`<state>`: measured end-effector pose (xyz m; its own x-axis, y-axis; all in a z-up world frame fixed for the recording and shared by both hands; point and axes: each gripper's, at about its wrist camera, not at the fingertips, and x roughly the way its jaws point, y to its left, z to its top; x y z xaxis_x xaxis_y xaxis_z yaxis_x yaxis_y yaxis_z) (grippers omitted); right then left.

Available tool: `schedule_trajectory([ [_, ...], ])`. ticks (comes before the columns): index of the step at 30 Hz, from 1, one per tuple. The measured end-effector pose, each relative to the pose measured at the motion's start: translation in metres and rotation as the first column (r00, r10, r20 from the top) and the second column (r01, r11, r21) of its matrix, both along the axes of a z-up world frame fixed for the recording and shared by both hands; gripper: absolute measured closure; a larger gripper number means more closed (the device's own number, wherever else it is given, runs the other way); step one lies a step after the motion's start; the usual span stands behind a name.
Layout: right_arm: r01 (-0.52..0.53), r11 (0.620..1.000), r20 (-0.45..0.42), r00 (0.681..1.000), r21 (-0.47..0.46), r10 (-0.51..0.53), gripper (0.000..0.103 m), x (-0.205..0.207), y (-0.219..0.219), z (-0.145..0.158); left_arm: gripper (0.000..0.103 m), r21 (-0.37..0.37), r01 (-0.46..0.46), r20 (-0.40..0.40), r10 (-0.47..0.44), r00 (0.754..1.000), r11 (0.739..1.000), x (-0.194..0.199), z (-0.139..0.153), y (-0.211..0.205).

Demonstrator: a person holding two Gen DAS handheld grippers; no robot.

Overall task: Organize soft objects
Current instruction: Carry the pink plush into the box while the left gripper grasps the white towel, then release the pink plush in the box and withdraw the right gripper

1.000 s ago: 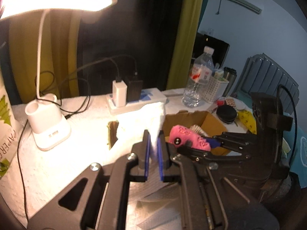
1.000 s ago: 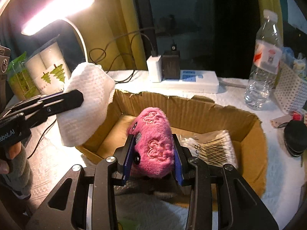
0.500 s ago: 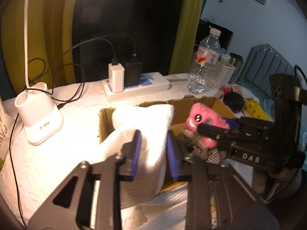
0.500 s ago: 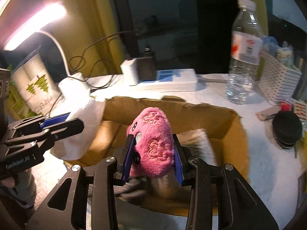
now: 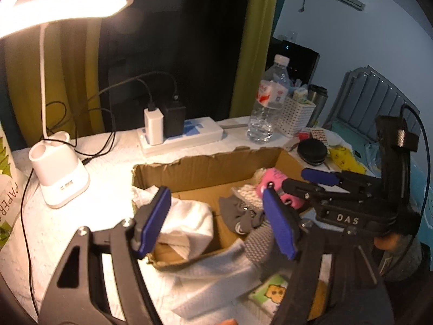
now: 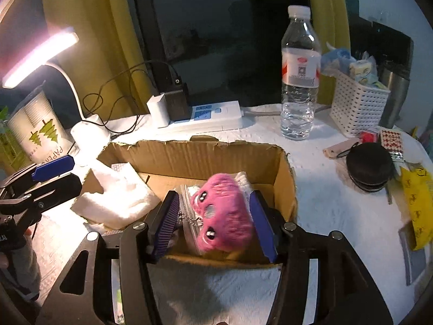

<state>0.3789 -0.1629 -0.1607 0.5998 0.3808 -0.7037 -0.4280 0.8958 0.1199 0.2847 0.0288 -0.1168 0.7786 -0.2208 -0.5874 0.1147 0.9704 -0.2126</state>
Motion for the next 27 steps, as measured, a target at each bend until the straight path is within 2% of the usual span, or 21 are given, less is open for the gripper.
schedule_trajectory([
  [15, 0.003, 1.000, 0.068, 0.998, 0.019, -0.004, 0.045, -0.066, -0.017, 0.031, 0.031, 0.000, 0.013, 0.065, -0.013, 0.998, 1.000, -0.065, 0.025, -0.013],
  [27, -0.016, 1.000, 0.086, 0.996, 0.010, 0.015, 0.045, -0.117, -0.010, 0.036, 0.031, -0.017, 0.001, 0.080, 0.001, 0.997, 1.000, -0.119, 0.022, -0.005],
])
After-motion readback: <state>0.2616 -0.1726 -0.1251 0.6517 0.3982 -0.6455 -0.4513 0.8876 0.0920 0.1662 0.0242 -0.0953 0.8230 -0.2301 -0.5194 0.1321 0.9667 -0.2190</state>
